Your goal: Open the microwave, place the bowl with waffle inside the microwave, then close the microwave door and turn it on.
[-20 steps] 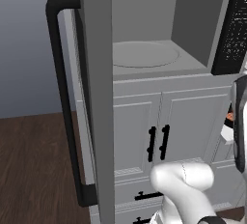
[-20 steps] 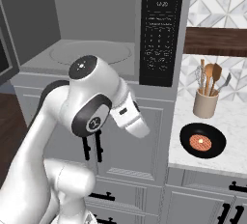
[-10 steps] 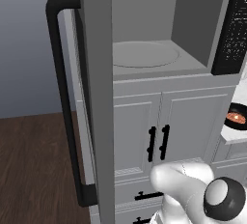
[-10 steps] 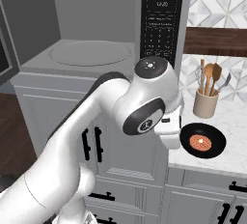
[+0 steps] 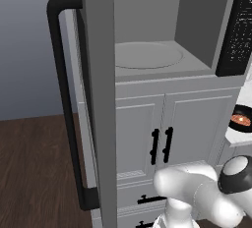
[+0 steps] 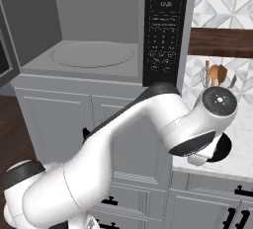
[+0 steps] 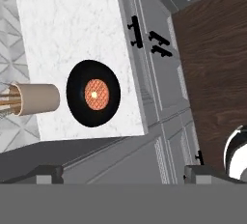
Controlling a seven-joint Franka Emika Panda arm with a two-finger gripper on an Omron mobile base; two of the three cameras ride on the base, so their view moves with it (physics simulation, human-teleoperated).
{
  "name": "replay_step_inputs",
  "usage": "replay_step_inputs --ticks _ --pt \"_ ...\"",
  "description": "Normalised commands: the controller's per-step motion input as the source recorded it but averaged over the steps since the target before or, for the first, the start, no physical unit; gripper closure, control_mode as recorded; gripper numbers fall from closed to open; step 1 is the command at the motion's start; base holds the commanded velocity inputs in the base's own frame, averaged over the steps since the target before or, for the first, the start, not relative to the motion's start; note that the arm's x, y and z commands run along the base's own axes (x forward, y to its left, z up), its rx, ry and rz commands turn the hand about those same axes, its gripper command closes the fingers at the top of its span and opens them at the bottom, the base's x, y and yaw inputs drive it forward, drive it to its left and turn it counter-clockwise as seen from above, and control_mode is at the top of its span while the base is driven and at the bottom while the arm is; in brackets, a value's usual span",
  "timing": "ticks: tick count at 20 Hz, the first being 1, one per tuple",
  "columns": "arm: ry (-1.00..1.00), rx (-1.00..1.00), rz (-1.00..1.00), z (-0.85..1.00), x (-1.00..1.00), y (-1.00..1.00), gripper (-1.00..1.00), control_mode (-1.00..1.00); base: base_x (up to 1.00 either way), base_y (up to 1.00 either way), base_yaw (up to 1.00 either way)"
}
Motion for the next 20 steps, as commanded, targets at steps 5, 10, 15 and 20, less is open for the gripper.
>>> replay_step_inputs --ticks 5,10,15,20 --pt "0.14 0.07 -0.07 -0.49 0.74 -0.12 -1.00 -1.00 0.00 0.00 0.00" --pt "0.03 0.11 -0.01 -0.75 0.40 -0.12 -1.00 -1.00 0.00 0.00 0.00" --pt "-0.01 0.11 0.00 -0.68 0.26 -0.08 -1.00 -1.00 0.00 0.00 0.00" --pt "0.00 0.04 0.01 -0.33 0.11 -0.25 -1.00 -1.00 0.00 0.00 0.00"
